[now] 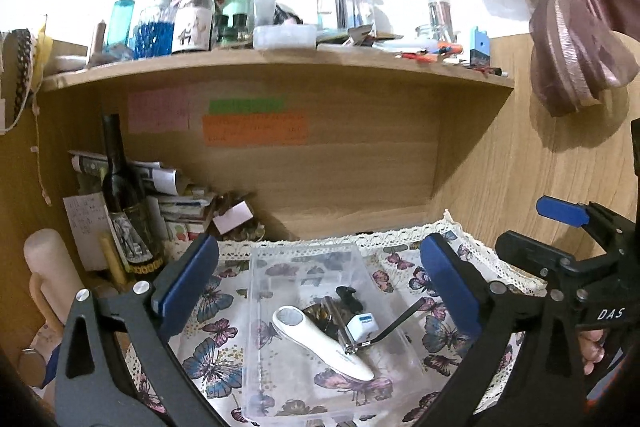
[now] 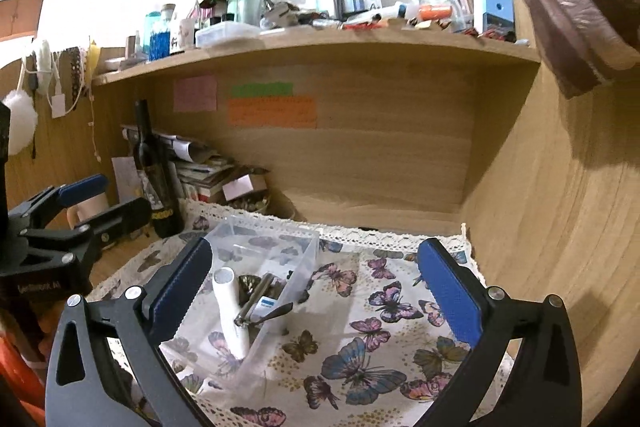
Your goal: Organize rigid objects
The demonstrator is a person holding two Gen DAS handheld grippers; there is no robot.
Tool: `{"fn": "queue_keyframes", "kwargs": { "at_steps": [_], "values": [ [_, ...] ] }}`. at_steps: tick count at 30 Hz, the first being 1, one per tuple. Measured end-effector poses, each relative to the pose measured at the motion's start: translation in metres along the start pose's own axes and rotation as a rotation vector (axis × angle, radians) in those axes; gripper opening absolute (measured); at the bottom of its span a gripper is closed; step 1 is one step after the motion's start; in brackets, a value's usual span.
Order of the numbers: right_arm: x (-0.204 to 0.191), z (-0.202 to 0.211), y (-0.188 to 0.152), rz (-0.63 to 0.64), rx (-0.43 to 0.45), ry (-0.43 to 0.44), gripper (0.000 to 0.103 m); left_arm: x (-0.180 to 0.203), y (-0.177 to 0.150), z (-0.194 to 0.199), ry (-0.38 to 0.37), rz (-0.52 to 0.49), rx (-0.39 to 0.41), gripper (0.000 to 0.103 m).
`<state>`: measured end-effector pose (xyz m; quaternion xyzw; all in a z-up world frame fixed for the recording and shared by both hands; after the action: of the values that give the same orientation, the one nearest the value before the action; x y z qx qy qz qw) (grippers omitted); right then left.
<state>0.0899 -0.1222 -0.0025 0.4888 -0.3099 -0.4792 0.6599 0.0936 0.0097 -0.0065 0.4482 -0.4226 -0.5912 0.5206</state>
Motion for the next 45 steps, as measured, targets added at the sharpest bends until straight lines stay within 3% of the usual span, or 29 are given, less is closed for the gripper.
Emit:
{"fn": "queue_keyframes", "kwargs": {
  "at_steps": [45],
  "values": [
    [0.01,0.008,-0.001,-0.036,0.02,-0.035,0.103,0.009,0.002,0.005,-0.027,0.022,0.014,0.103]
  ]
}}
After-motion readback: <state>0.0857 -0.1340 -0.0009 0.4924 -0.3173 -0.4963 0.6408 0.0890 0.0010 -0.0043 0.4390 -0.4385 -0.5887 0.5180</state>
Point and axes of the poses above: each gripper's, at about its wrist camera, not at the fingertips, and z roughly against the way its jaws point, x to its right, y to its top, the point moved 9 cm from there along -z, roughly the way its jaws point, and after that the axes turned 6 degrees about -z, right-handed, at the moved point
